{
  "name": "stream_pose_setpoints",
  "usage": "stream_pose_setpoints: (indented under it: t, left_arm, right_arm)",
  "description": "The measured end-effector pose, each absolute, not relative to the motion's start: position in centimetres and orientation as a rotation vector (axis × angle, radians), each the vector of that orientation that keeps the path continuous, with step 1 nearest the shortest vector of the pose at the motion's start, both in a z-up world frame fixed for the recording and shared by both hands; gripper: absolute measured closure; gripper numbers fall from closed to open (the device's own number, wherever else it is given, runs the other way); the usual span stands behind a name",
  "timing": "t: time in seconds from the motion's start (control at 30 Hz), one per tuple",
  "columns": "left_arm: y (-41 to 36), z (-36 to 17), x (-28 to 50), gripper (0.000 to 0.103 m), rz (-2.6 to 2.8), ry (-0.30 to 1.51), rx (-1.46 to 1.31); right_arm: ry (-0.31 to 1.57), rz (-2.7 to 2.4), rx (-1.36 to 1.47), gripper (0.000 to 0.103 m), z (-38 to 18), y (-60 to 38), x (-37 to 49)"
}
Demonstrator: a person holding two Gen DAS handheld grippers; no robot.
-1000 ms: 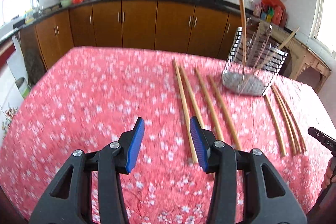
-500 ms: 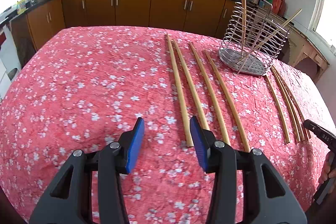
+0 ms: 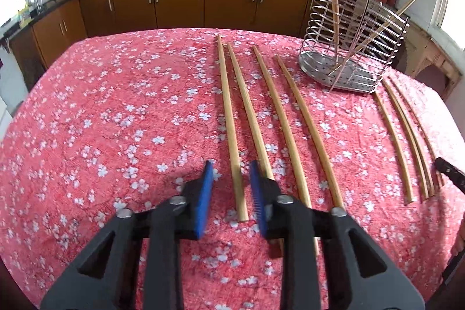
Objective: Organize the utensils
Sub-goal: 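Move both open grippers back over the chopsticks on the table, then close the right gripper on a chopstick while the left gripper grasps another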
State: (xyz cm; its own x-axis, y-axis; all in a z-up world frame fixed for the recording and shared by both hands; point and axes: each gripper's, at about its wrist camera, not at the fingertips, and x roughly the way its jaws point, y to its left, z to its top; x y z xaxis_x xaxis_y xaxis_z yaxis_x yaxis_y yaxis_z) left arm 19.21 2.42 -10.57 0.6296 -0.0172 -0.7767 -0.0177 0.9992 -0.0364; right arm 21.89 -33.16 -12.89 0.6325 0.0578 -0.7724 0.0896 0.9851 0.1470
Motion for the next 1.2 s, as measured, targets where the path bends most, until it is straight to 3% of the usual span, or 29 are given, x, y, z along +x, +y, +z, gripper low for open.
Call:
stream_pose_setpoints:
  t: [0.07,1.2]
  left_arm:
    - [2.7,-10.6,19.4,0.096,0.024,0.896,-0.029]
    - [7.1,-10.8,19.2,0.094,0.043,0.889,-0.132]
  right_arm:
    - [0.889,-0.014,0.167,0.095,-13.0,-33.0,22.0]
    - [0.882,-0.007,0.182,0.095,-13.1,-33.5,21.7]
